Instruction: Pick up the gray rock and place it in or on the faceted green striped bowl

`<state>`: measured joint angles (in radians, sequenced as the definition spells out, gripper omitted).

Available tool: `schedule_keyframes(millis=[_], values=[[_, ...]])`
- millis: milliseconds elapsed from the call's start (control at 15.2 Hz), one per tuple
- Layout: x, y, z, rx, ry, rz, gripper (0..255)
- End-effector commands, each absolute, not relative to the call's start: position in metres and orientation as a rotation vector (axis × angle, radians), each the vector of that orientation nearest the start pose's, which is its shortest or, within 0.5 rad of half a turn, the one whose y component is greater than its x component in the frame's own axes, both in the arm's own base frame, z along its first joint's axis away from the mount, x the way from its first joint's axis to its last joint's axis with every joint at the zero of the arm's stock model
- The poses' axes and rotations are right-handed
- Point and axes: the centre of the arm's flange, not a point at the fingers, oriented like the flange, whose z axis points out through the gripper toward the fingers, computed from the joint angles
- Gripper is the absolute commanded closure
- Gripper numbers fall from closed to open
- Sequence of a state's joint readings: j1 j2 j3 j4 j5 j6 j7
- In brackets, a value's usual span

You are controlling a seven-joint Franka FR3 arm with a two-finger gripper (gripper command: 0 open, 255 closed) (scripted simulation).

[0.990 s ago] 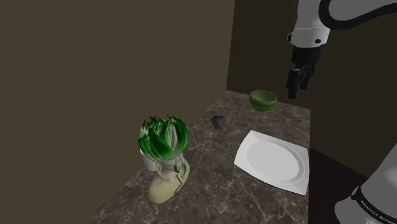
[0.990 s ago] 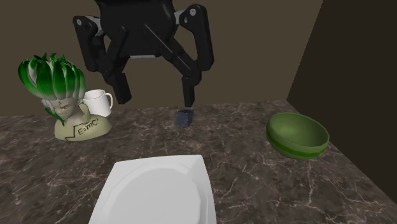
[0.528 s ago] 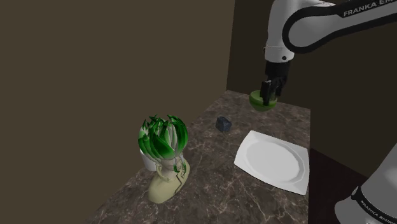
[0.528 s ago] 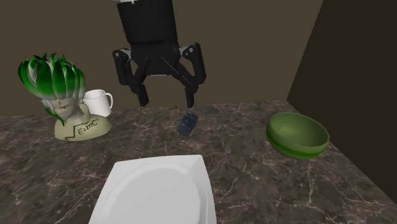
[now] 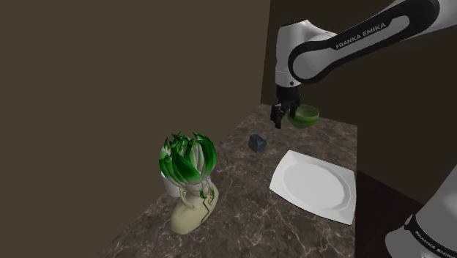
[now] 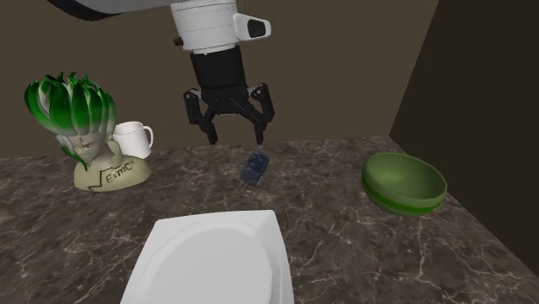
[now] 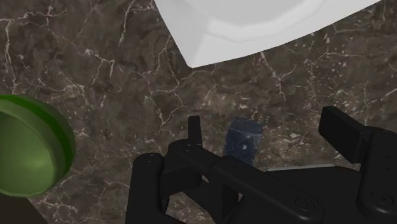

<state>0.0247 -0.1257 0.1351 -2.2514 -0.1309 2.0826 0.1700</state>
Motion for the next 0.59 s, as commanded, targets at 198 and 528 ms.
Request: schedule_keyframes(millis=[198,528], values=[[0.538,0.093,0.379,-3.289,-0.098,-0.004,0],[0.589,0.111,0.345,-3.304,-0.105,-0.044,0]])
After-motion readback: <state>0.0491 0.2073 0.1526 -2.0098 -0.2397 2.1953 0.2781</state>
